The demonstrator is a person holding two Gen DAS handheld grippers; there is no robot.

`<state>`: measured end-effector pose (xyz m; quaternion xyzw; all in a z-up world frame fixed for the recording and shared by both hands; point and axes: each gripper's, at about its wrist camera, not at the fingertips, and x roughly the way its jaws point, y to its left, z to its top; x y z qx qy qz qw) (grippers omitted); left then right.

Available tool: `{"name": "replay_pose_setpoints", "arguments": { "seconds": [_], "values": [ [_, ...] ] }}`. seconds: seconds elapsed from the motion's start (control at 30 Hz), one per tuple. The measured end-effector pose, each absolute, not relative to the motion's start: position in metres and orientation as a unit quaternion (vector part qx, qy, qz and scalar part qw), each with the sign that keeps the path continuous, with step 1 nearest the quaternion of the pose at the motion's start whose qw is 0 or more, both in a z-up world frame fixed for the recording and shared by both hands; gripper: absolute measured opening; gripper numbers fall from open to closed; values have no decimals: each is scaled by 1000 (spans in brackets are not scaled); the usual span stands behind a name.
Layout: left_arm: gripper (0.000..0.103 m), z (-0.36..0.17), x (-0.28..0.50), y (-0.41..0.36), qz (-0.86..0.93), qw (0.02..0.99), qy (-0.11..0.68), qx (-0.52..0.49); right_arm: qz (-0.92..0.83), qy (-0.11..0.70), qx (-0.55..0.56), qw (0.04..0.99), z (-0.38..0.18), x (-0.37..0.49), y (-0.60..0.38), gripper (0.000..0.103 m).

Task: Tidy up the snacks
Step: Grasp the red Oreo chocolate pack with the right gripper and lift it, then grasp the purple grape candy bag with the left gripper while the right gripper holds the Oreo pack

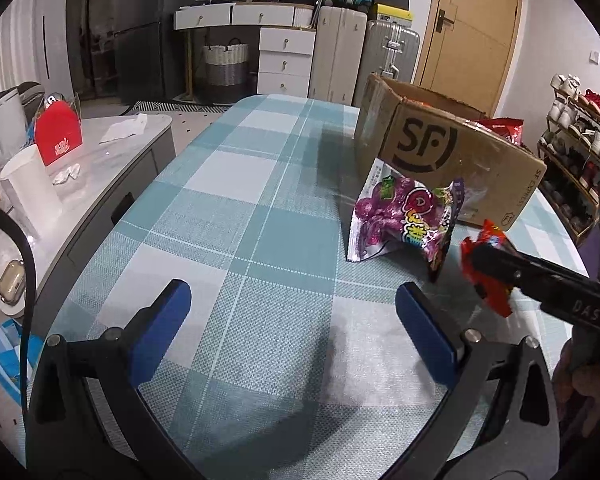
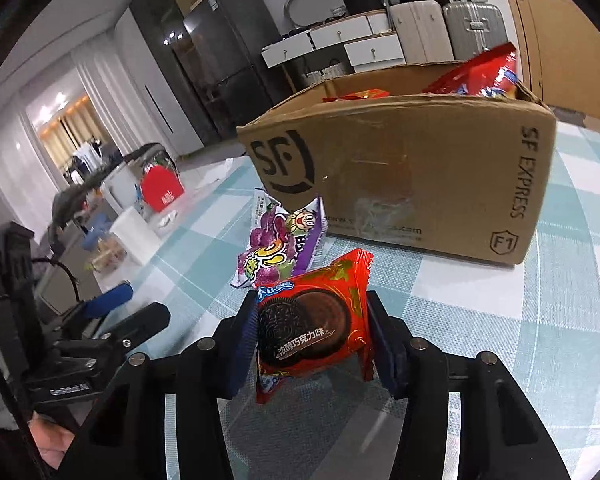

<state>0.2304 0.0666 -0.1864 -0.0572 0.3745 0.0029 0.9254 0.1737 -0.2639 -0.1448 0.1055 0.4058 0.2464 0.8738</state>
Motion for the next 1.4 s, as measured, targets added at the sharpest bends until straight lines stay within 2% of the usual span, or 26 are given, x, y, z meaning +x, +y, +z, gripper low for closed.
{"name": "replay_pose_setpoints", "arguments": {
  "seconds": [0.33, 0.57, 0.7, 0.93, 1.07, 1.4],
  "values": [
    [102, -195, 241, 62, 16, 915, 400, -38, 229, 375, 99, 893, -133, 157, -288, 51],
    [102, -204, 250, 49, 7, 906, 423, -4, 205, 364, 153, 895, -134, 130, -335, 51],
    [102, -199, 253, 37, -26, 913, 406, 7, 208, 356, 169, 895, -132, 119, -347, 51],
    [102, -178, 297, 16, -54, 912, 406, -11, 214, 354, 173, 894, -131, 117, -345, 51],
    [102, -183, 329, 9, -72, 894, 440, -39, 214, 352, 178, 894, -132, 117, -346, 51],
    [102, -196, 356, -20, -116, 888, 445, 9, 218, 355, 169, 893, -131, 119, -341, 51]
  ]
}}
